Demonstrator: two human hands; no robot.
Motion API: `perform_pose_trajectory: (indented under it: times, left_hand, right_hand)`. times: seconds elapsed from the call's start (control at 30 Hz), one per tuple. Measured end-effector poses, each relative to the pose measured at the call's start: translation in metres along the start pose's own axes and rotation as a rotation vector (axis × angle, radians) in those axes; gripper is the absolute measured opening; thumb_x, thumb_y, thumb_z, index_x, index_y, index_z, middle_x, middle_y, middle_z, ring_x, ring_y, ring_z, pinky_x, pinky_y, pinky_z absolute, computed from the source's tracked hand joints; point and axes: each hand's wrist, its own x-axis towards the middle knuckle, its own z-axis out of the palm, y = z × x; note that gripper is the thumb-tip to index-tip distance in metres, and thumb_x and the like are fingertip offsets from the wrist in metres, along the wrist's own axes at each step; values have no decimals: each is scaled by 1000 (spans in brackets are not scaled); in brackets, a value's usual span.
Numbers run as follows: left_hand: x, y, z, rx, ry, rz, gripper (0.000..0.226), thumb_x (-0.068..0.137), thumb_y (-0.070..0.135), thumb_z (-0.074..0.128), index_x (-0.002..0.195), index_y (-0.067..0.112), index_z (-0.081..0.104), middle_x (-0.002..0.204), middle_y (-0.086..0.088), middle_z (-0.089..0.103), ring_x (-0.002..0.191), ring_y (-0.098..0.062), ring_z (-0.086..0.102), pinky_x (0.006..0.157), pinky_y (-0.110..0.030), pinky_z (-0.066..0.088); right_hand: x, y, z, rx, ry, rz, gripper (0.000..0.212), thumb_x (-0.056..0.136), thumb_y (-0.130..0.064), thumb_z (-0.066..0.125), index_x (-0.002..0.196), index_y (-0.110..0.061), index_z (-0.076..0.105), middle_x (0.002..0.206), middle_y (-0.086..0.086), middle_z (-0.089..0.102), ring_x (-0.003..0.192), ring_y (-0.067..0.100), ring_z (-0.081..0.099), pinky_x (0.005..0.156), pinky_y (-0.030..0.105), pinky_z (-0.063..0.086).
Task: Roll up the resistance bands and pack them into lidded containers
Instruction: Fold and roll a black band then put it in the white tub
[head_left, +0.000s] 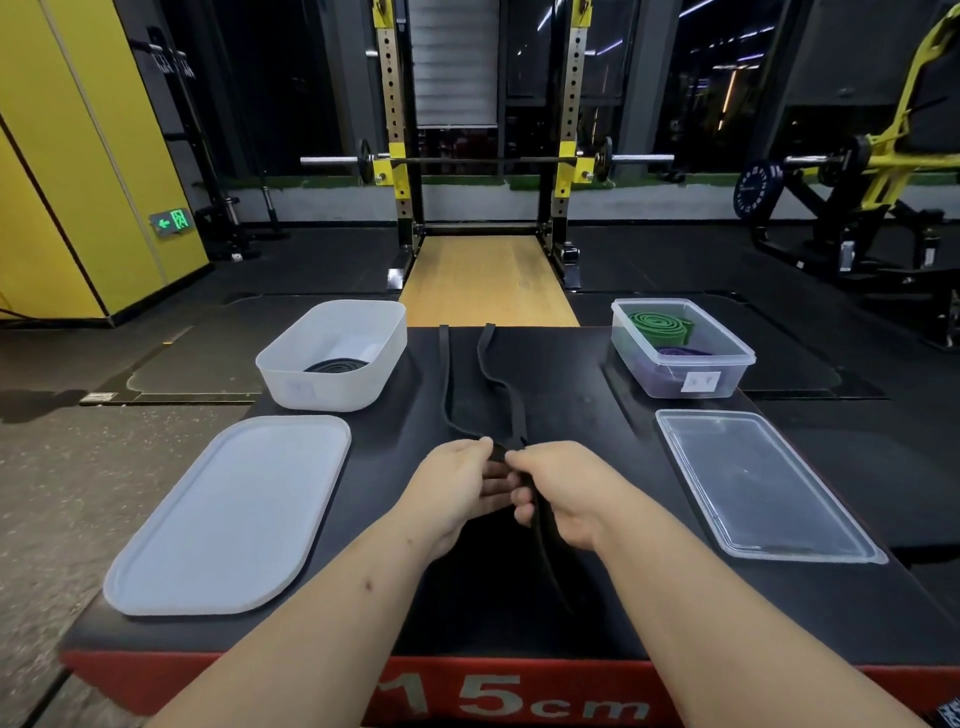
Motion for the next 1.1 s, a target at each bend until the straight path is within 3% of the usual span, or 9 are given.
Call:
perform_pose_trajectory:
  times: [0.13,0.27,0.33,0.5,0.63,0.73,0.83,1.0,1.1]
  left_hand:
    - [14,3,-2,0,64,-4,26,104,22,49,122,7,59,116,-20,68,96,-30,75,84,-45,63]
    - [28,7,-5,36,71,38,18,104,26,52,112,15,64,112,-15,68,93,-26,75,80,-47,64]
    - [34,8,-5,56,82,63,17,104,26,52,110,17,66,110,-14,69,91,-26,75,78,-47,64]
    - [36,7,-4,117,89,63,18,105,20,46,108,21,63,112,-15,67,93,-28,74,76,-46,64]
    - [28,6,-2,177,65,58,20,104,20,45,105,22,65,109,-14,70,92,-24,75,80,-43,64]
    - [18,4,4,195,-7,60,24,103,26,49,107,13,69,103,-14,75,91,-24,76,84,-42,63]
    - [7,0,9,163,-47,28,25,102,26,53,114,9,67,102,-15,76,88,-25,77,81,-39,63]
    - [-18,-8,14,151,-21,76,15,97,18,62,111,16,66,95,-14,76,82,-30,76,71,-38,63]
    - [-28,-11,14,222,35,114,30,94,5,50,102,28,67,94,-8,73,82,-27,73,63,-35,61]
  right_hand:
    - [43,-53,0,130,66,23,21,105,-7,41,85,-10,49,66,5,44,45,11,34,35,21,31]
    - [64,-158,6,380,10,-430,21,109,-12,43,91,-10,55,69,3,48,49,12,41,43,26,37]
    - [69,-178,11,345,48,-503,21,109,-16,43,94,-11,57,71,3,51,50,13,45,48,29,42]
    - [90,-104,-1,100,167,-78,15,109,-11,43,112,-1,53,87,14,51,57,20,48,48,31,51]
    - [71,-64,-11,181,138,-24,19,107,-7,50,120,5,54,103,20,57,69,23,59,56,37,62]
    - [58,-44,-17,117,75,-3,26,104,-7,53,122,11,58,101,25,73,85,32,74,78,45,63]
    - [46,-25,-22,1,71,-19,24,99,-8,56,115,6,67,110,22,76,103,31,71,109,49,49]
    - [23,8,-25,-31,93,-145,71,95,8,52,158,-18,32,119,20,68,108,30,70,94,48,60]
    - [2,18,-23,-215,171,-214,56,94,0,56,142,-28,53,116,12,65,99,28,73,86,47,64]
